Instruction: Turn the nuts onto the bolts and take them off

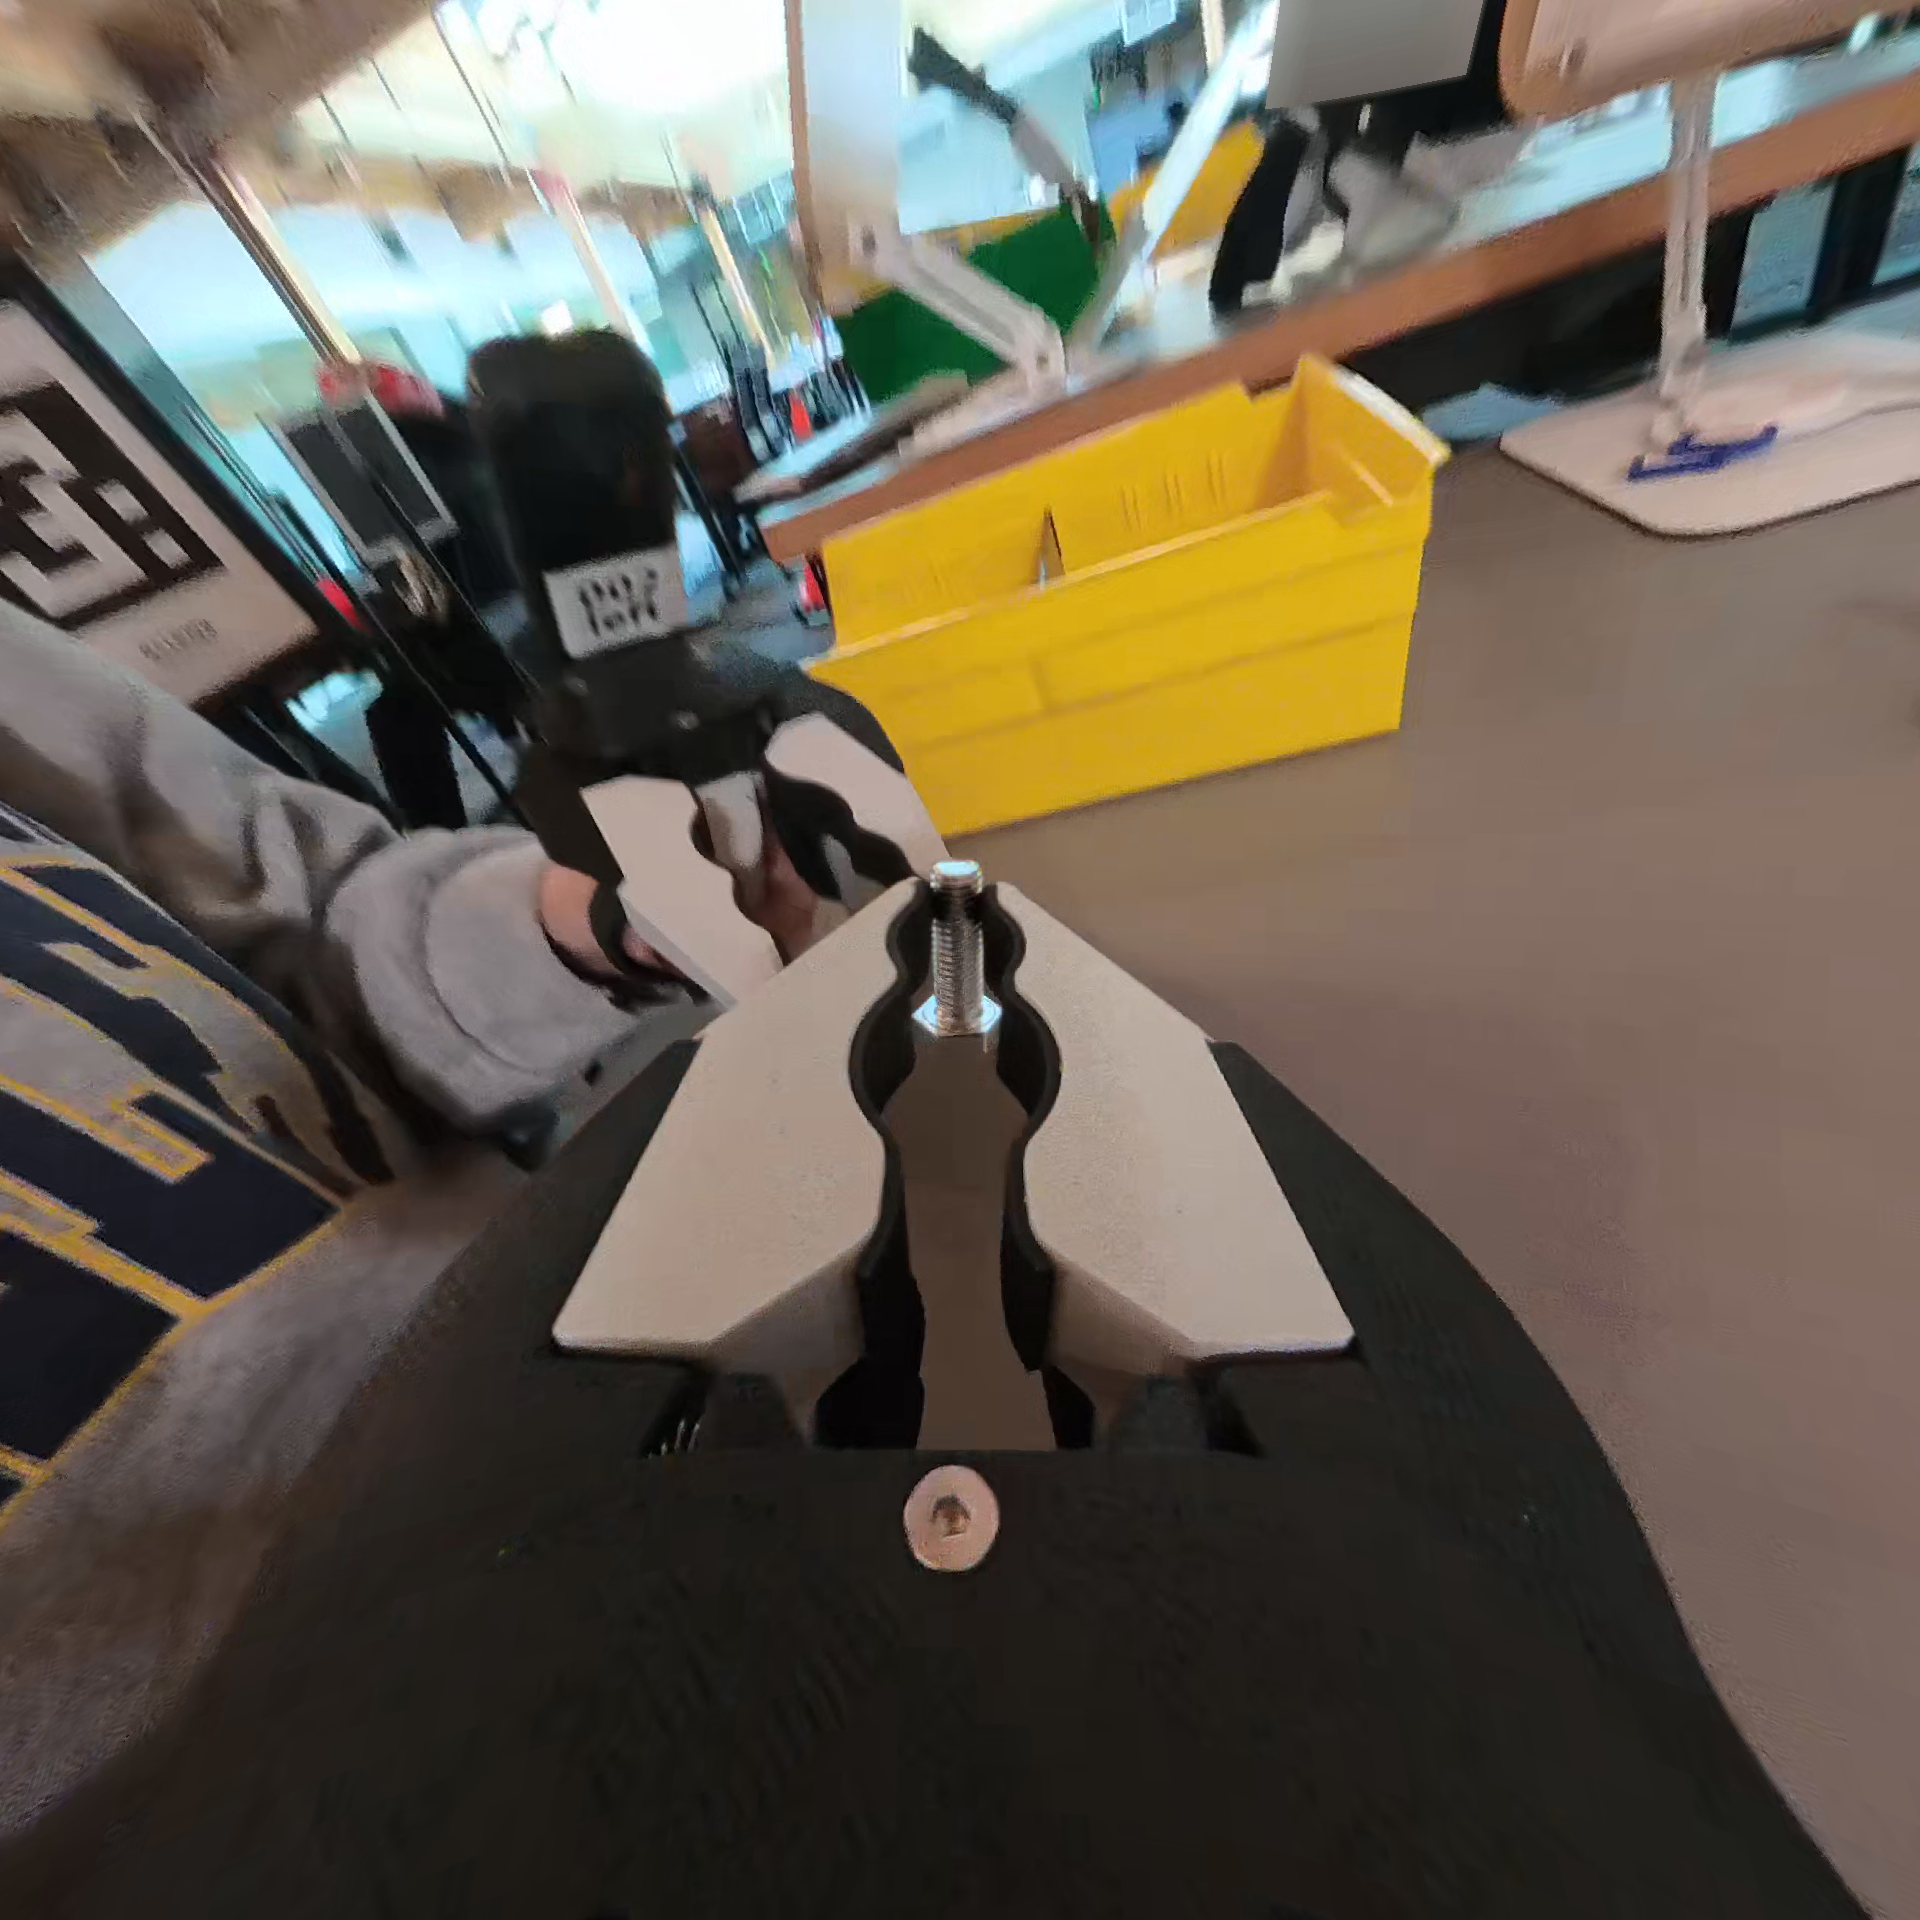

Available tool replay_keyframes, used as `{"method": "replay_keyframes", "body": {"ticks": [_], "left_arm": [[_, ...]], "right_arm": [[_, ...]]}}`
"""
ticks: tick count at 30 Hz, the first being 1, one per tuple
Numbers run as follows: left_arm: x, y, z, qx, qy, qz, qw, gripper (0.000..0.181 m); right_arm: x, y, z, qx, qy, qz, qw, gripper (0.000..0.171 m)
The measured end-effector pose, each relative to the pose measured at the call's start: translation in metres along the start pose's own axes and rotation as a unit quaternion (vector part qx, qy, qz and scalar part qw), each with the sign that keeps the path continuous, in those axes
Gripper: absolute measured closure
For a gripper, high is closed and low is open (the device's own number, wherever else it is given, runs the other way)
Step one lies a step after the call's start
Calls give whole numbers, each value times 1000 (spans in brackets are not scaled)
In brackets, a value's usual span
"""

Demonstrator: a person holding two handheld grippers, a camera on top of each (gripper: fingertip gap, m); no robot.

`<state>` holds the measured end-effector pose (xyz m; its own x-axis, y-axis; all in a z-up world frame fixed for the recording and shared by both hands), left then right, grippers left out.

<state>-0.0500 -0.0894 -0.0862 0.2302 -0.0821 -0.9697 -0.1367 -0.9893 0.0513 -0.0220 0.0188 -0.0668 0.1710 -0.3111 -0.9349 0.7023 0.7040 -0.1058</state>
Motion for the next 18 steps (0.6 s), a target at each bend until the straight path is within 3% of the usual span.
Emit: {"method": "replay_keyframes", "body": {"ticks": [3, 7, 18], "left_arm": [[-2, -9, -9, 35, 24, -34, 999, 147], [4, -18, -13, 31, 17, -17, 999, 148], [1, -26, -17, 29, 32, -49, 998, 164]], "right_arm": [[-4, 10, 10, -37, -18, -55, 998, 163], [-3, 19, 13, -51, -24, -81, 995, 164], [2, 19, 14, -51, -1, -74, 996, 163]]}}
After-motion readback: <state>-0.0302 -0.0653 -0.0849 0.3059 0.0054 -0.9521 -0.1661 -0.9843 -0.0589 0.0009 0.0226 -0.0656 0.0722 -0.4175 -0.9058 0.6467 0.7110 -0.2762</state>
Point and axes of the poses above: each gripper's, where its closed fingertips meet, y back along the fingers, x out of its underside, z = x × y across the jaws, the point moved 6 cm from there along y, back along the fingers, and after that the axes turned 13 degrees about -z, right-handed, at the moved point
